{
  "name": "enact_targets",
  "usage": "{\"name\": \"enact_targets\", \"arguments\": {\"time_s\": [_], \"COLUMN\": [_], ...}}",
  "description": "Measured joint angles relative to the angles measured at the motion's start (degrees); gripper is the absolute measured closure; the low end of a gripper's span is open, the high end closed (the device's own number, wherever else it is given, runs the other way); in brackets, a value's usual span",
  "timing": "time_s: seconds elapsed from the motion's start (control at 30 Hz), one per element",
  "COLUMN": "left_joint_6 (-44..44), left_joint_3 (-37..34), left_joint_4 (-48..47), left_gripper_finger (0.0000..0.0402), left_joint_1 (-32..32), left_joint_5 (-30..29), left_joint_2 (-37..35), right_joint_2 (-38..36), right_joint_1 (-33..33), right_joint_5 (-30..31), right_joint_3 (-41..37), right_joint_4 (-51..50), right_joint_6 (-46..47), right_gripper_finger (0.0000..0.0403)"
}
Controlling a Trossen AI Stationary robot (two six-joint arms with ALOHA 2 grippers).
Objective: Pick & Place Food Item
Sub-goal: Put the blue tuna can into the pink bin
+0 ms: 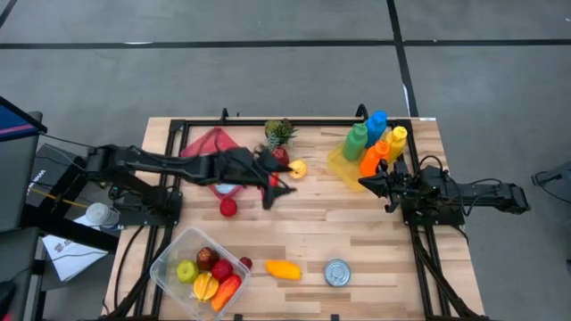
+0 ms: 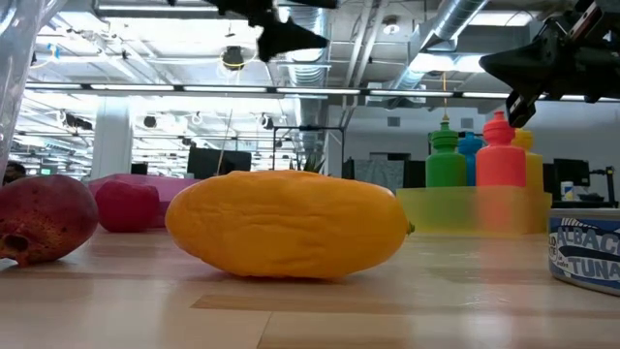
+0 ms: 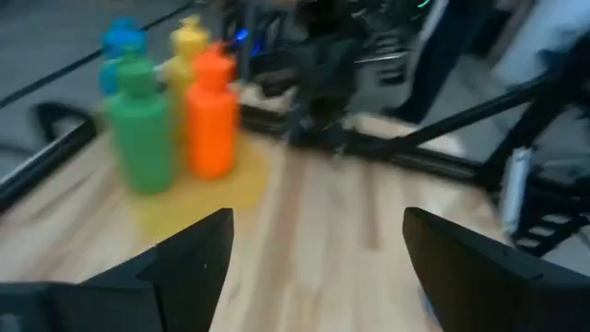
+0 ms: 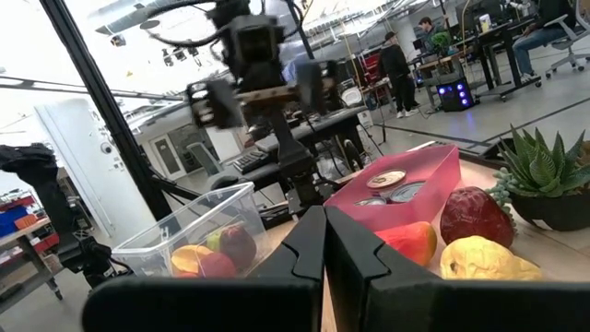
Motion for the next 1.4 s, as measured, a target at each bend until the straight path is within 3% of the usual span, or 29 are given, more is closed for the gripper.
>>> {"name": "enact_targets", "arguments": {"time_s": [0.43, 0.63, 0.77, 1.07, 1.2, 1.27, 1.4], "left_joint_6": [8.5, 3.4, 3.0, 3.0, 2.9, 2.9, 2.9], "left_joint_3": [-0.1, 2.5, 3.2, 3.5, 3.5, 3.5, 3.5], "left_joint_4": [27.1, 27.4, 20.2, -1.3, -7.7, -10.1, -14.8], "left_gripper_finger": [0.0057, 0.0065, 0.0083, 0.0156, 0.0197, 0.0221, 0.0278], "left_joint_1": [-9.6, -11.8, -13.0, -15.2, -15.2, -15.2, -15.8], "left_joint_5": [1.5, 1.8, 0.3, -19.1, -21.5, -22.0, -24.7], "left_joint_2": [24.1, 27.0, 20.3, -6.1, -17.1, -22.1, -30.6], "right_joint_2": [0.0, 0.0, 0.0, 0.0, 0.0, 0.0, 0.0], "right_joint_1": [0.0, 0.0, 0.0, 0.0, 0.0, 0.4, 1.6], "right_joint_5": [0.0, 0.0, 0.0, 0.0, 0.0, -0.2, -1.2], "right_joint_3": [0.0, 0.0, 0.0, 0.0, 0.0, 0.0, 0.0], "right_joint_4": [0.0, 0.0, 0.1, 0.0, 0.3, 1.4, 5.3], "right_joint_6": [0.0, 0.0, 0.0, 0.0, 0.1, 5.1, 26.5], "right_gripper_finger": [0.0403, 0.0403, 0.0403, 0.0403, 0.0403, 0.0403, 0.0403]}}
